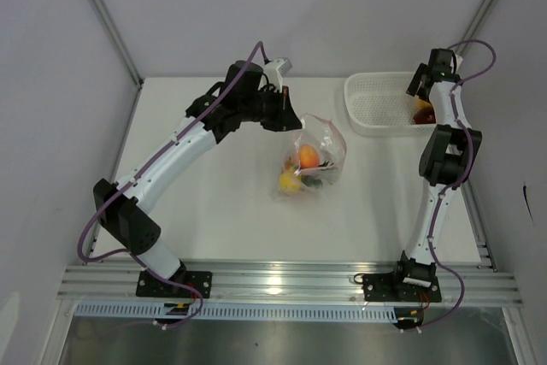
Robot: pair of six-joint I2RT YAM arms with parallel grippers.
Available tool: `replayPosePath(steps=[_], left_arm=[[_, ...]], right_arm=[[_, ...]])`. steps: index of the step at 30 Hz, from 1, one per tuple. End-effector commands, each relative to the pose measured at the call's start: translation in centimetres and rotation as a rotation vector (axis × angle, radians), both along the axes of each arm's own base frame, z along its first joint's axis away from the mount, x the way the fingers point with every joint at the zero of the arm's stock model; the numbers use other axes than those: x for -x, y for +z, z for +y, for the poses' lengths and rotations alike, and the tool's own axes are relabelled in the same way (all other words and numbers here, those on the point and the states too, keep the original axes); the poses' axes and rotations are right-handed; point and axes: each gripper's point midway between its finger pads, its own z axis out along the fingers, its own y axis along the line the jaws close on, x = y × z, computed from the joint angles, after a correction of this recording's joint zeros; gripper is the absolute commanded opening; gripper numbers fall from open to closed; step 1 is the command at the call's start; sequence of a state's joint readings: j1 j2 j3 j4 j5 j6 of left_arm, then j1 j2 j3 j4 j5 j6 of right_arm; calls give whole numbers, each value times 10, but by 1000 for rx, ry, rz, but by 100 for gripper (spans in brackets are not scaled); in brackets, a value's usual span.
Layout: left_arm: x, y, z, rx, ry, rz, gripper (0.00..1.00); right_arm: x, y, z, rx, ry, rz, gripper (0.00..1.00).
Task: Place the food in the zip-top bag and seal the zipper
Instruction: Pick up the fake fruit from the bin.
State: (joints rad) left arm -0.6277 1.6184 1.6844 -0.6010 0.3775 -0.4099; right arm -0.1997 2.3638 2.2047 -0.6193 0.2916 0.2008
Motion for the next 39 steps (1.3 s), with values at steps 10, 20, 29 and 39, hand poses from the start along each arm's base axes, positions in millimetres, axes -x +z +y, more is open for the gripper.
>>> replayPosePath(steps=[10,20,29,39], left_arm=[[1,24,-1,64,-15,-50,1],[-5,17,-5,55,-11,-30,1],[-7,9,-9,49,-16,-7,1],[-4,5,-6,43,-14,7,1]], right_arm=[[-38,-11,-17,58,-19,-87,99],[-55,-21,-28,114,-31,-118,94],[-63,-15,-26,107,-8,-155,42],[-61,99,8,102,23,-334,11]])
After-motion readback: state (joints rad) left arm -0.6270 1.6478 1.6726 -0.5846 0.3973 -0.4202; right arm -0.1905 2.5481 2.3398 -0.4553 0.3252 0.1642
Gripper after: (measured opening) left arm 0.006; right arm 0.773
